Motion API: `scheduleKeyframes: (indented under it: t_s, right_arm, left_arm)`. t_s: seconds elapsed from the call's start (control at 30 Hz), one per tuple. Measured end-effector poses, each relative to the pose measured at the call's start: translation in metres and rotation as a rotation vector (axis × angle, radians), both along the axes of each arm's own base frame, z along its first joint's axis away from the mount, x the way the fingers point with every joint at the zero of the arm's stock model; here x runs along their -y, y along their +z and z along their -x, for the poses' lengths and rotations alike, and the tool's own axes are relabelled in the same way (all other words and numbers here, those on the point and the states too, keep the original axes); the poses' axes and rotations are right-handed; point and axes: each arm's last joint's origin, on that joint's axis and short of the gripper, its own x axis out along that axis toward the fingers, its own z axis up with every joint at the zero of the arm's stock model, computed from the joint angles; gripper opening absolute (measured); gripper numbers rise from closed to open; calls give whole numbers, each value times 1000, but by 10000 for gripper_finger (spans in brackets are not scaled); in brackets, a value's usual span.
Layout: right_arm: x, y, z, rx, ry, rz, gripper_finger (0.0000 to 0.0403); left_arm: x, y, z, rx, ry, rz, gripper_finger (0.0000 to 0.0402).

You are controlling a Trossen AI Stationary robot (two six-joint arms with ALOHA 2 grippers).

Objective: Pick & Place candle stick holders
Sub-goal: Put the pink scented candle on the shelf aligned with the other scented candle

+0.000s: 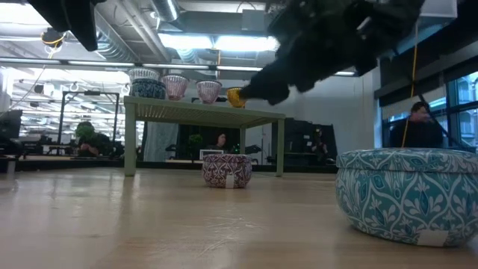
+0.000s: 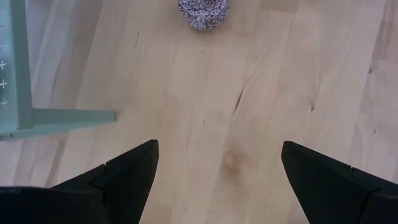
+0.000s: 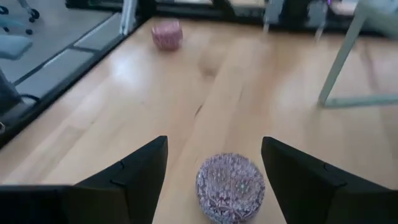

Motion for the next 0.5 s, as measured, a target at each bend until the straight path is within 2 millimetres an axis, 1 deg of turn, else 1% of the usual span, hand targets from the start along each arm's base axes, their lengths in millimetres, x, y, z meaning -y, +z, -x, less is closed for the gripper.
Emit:
scheduleKeyframes:
  t_s: [0.13,0.27,0.37,0.5]
  right_arm:
    - [-1,-19,-14,-58,0,3,264]
    - [-1,-32,-24,-89,-3,7,264]
    - [1,-40,-29,-108,-8,9,264]
    - [3,-49,-31,-132,-56,36,264]
  left_arm:
    - [0,0,0,6,23,10,338]
    - [0,0,0,8,30,12,338]
    - [0,0,0,9,30,13,338]
    - [0,0,0,8,30,12,338]
